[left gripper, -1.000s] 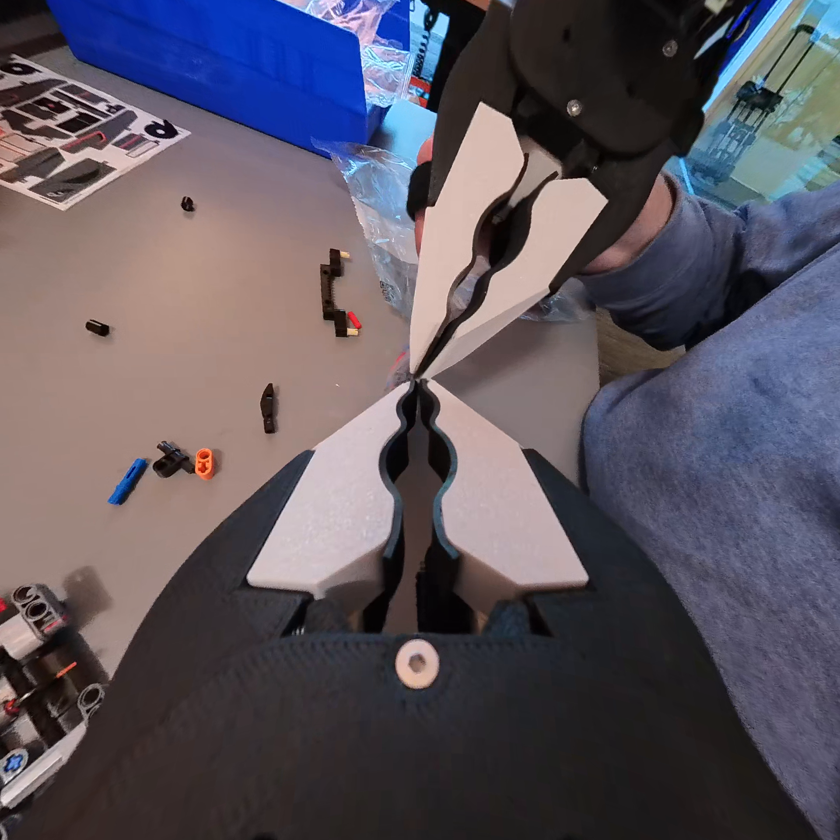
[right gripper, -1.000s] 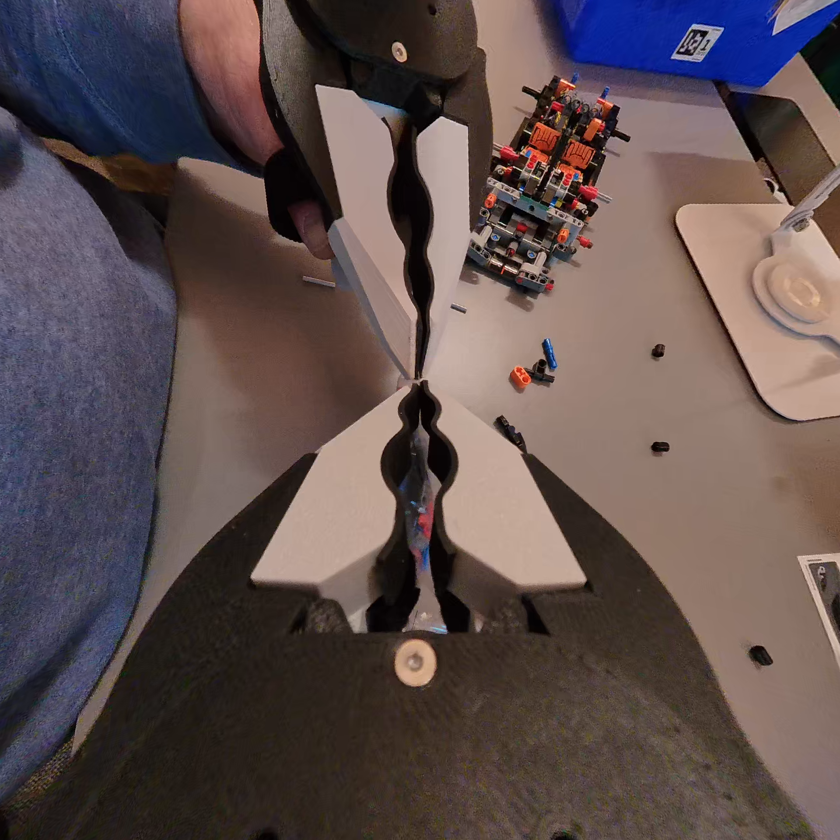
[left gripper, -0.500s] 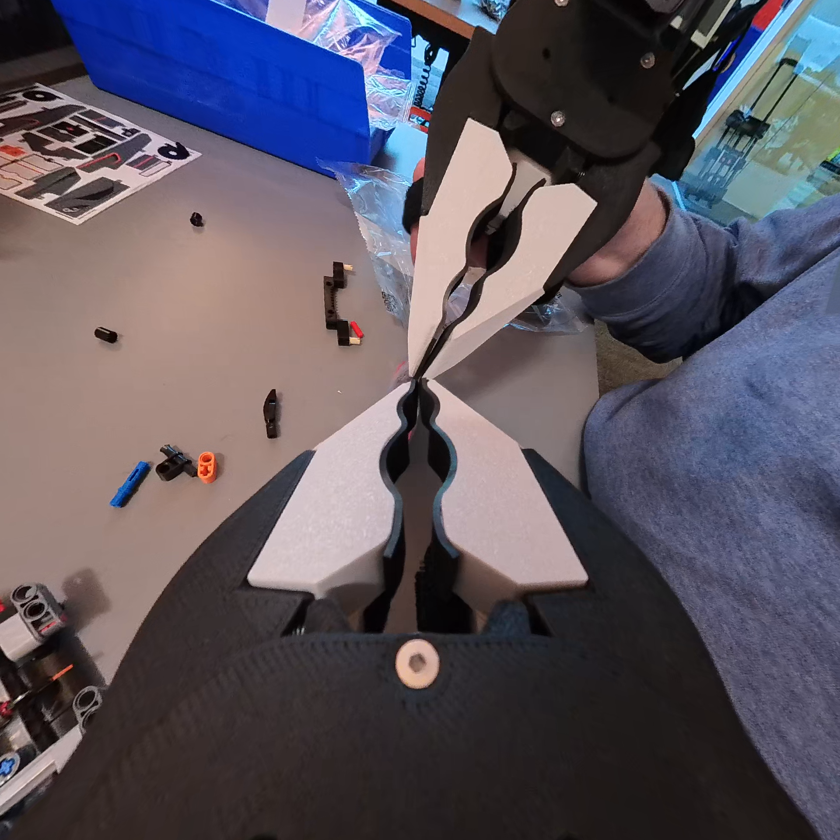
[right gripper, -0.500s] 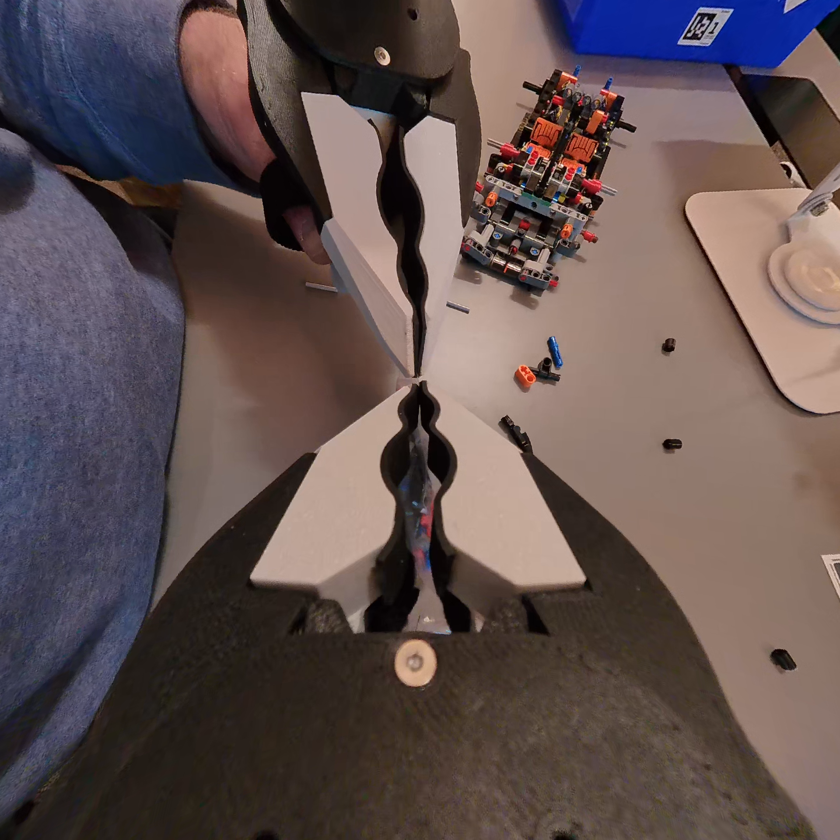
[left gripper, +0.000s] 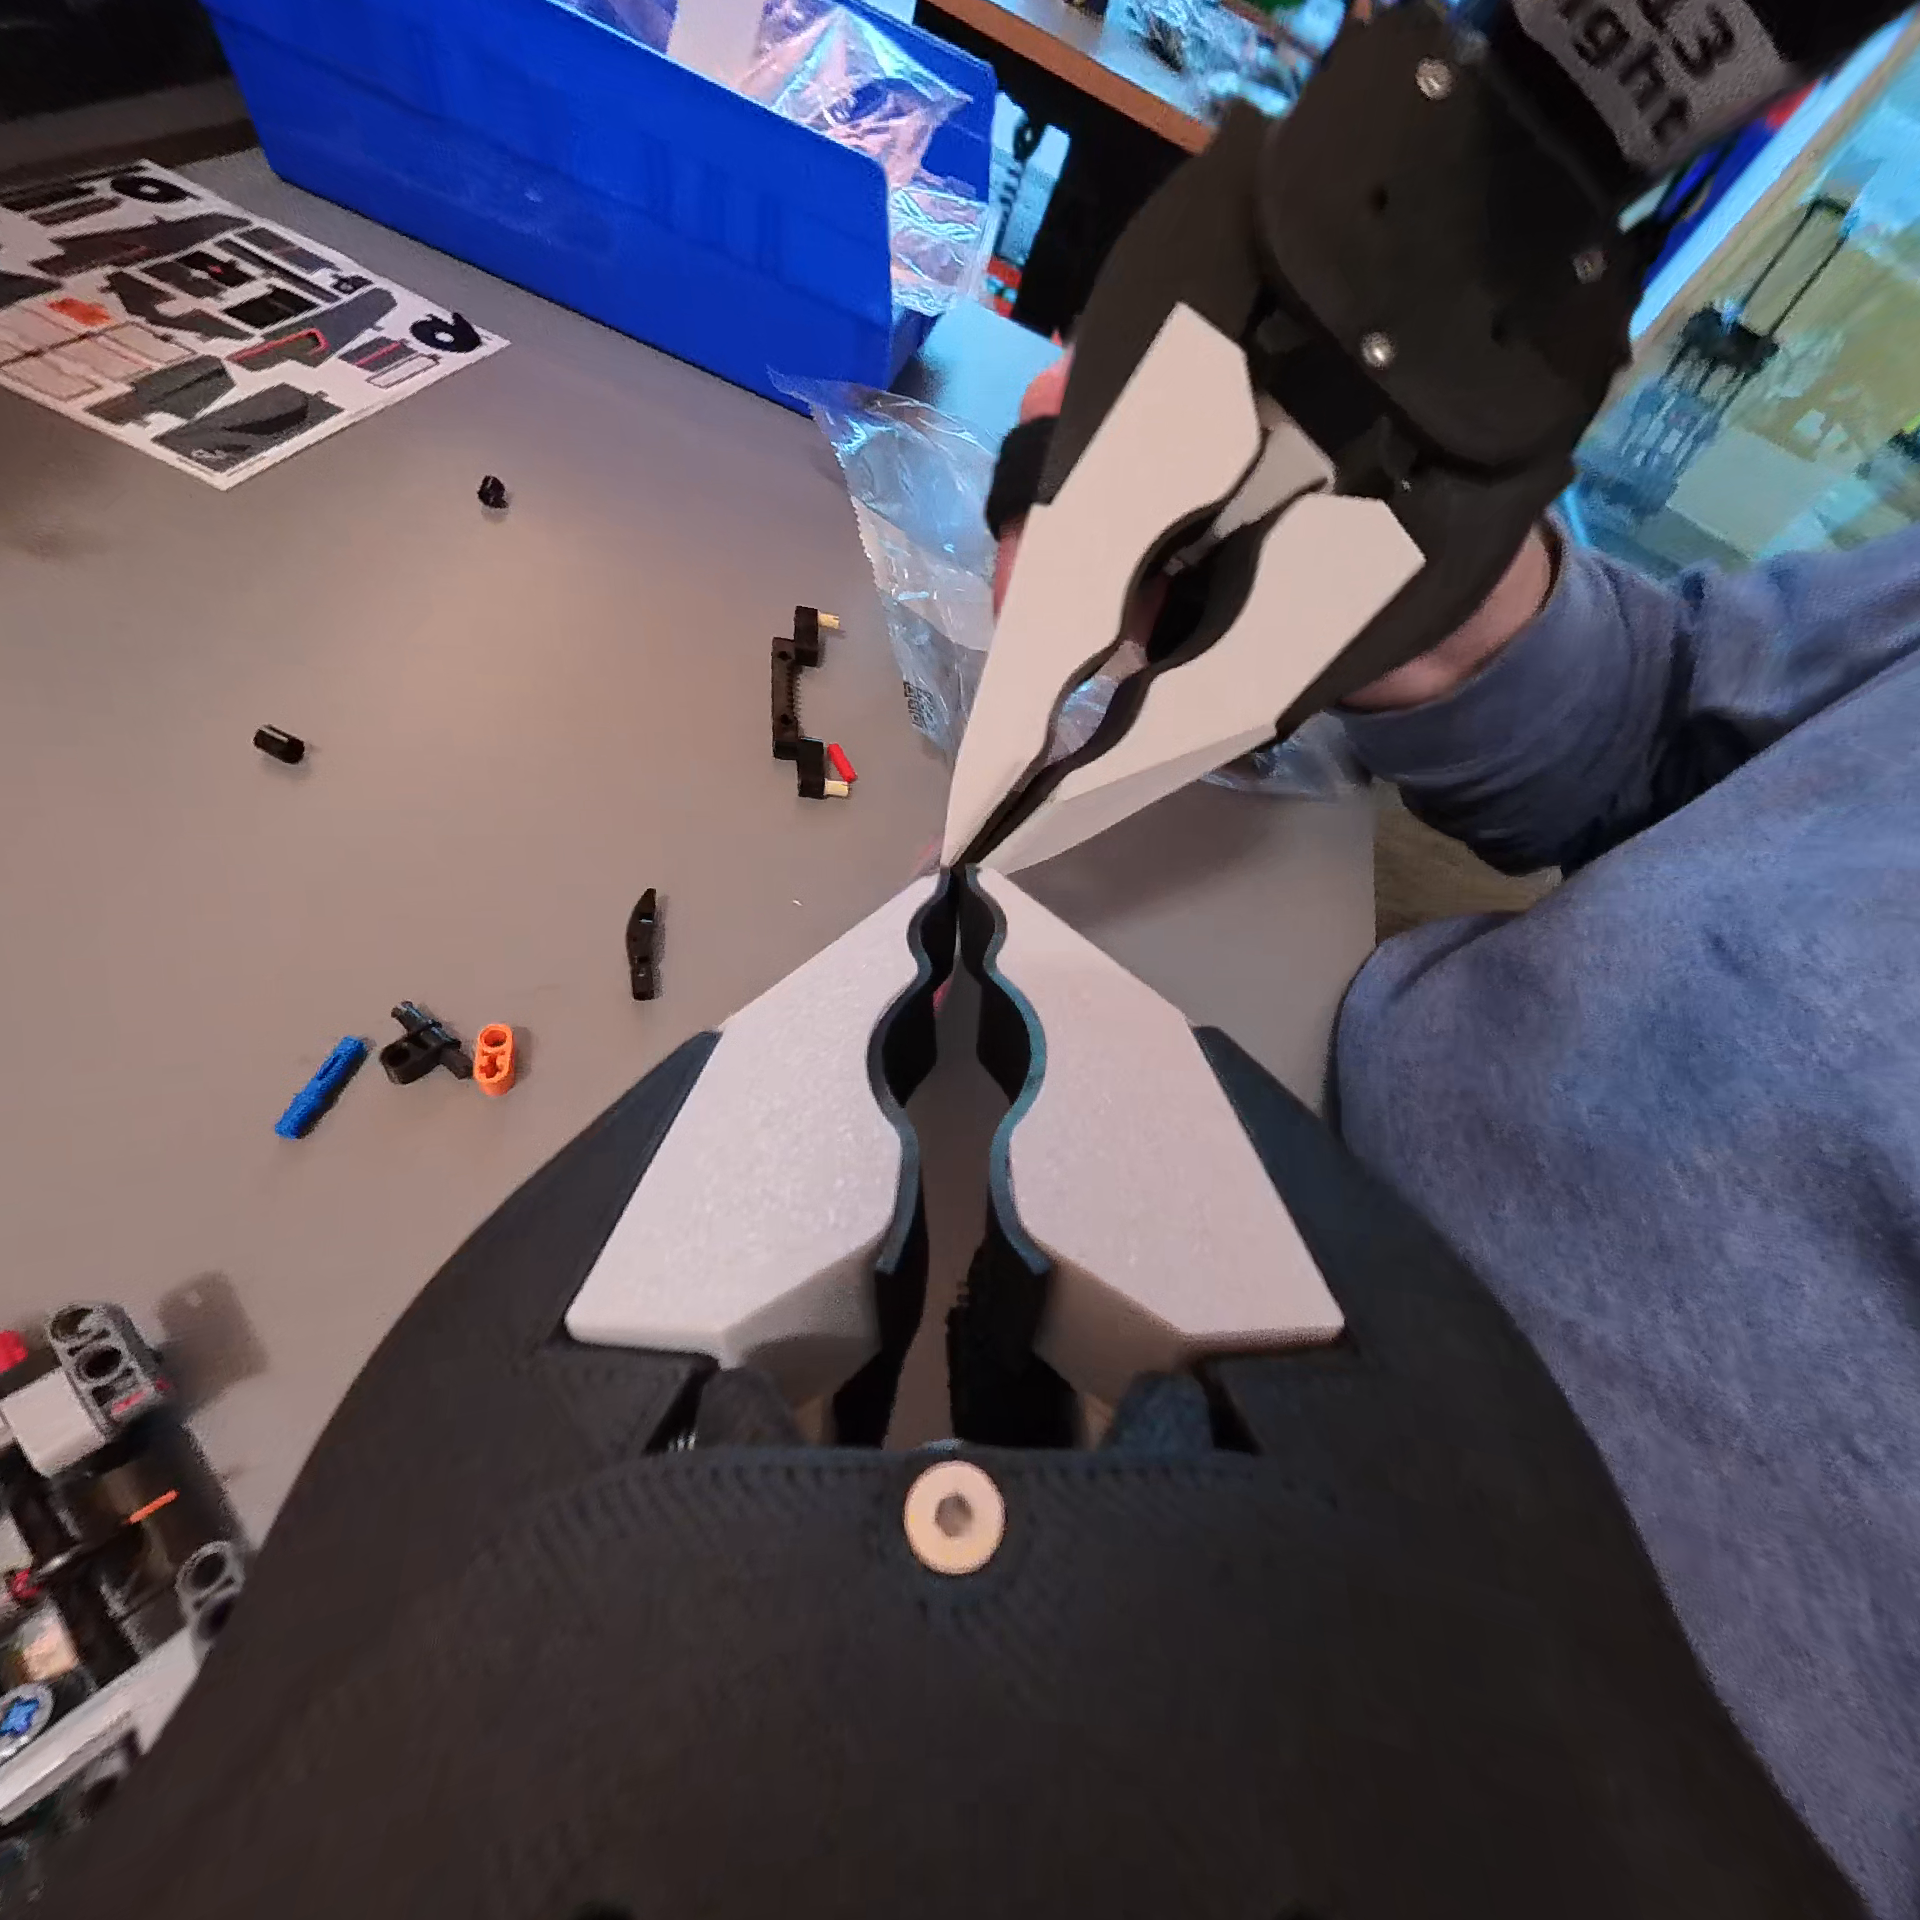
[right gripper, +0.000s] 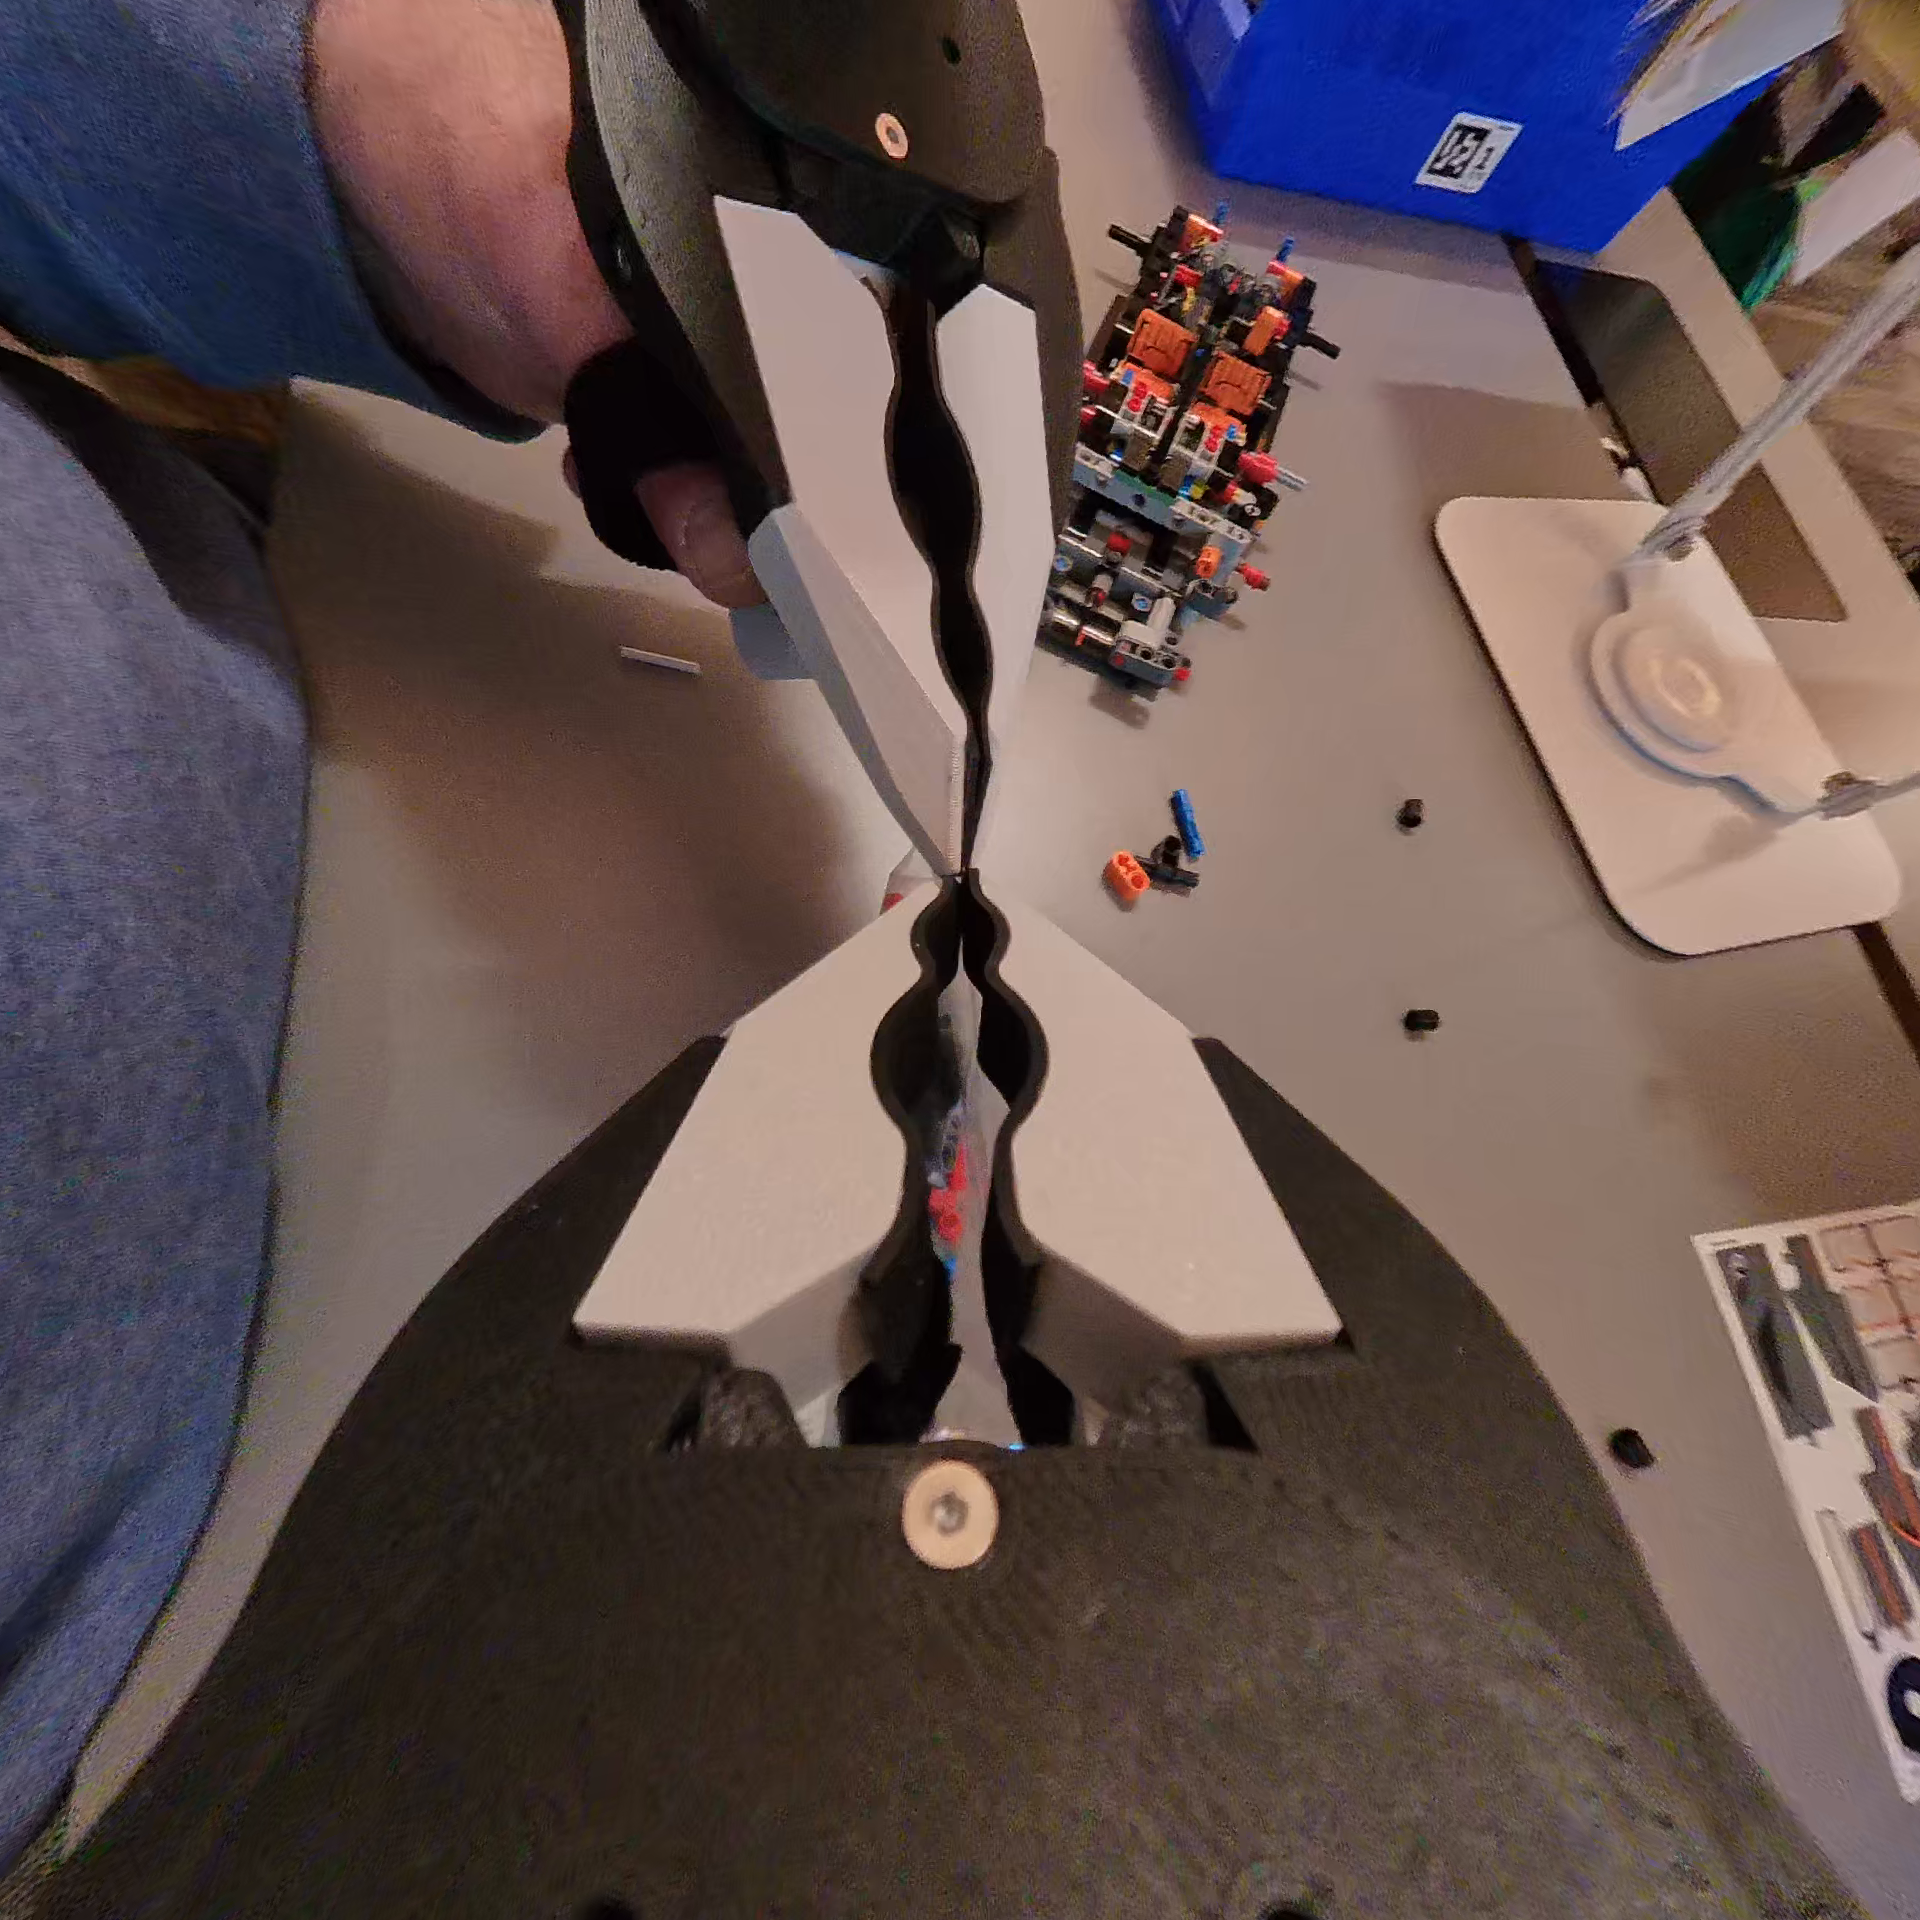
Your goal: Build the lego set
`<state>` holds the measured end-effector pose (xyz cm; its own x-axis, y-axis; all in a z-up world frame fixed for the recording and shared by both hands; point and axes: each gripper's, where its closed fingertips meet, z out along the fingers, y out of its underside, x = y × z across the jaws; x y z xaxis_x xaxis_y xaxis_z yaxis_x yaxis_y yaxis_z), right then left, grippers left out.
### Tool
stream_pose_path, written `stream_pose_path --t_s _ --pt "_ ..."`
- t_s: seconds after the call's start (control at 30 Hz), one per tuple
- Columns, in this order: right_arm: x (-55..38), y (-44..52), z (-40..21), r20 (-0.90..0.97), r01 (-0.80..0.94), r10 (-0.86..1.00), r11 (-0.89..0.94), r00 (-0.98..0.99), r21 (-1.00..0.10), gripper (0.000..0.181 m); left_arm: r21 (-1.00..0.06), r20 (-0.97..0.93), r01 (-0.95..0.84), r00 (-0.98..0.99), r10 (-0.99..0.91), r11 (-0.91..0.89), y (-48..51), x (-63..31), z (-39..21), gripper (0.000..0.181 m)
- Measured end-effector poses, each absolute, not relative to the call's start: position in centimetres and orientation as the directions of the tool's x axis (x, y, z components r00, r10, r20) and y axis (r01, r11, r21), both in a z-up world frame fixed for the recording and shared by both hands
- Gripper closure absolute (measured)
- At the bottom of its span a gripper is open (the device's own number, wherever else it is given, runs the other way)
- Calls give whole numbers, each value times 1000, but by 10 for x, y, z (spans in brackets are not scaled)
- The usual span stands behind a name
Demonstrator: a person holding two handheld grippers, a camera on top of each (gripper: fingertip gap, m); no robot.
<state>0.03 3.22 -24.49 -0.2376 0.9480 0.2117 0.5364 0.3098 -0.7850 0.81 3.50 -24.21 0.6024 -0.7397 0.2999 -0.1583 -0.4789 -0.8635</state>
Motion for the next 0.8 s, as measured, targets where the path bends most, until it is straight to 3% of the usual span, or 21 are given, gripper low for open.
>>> stream_pose_path --t_s 0.23,0.8 --pt "-8 53 -258 457 590 879 442 -134 -675 181 -787 464 29 686 -560 -616 55 -1 -256 181" --pt "-14 74 -318 651 749 749 501 -124 -434 181 -713 343 1 873 -348 -701 78 -10 -317 181"
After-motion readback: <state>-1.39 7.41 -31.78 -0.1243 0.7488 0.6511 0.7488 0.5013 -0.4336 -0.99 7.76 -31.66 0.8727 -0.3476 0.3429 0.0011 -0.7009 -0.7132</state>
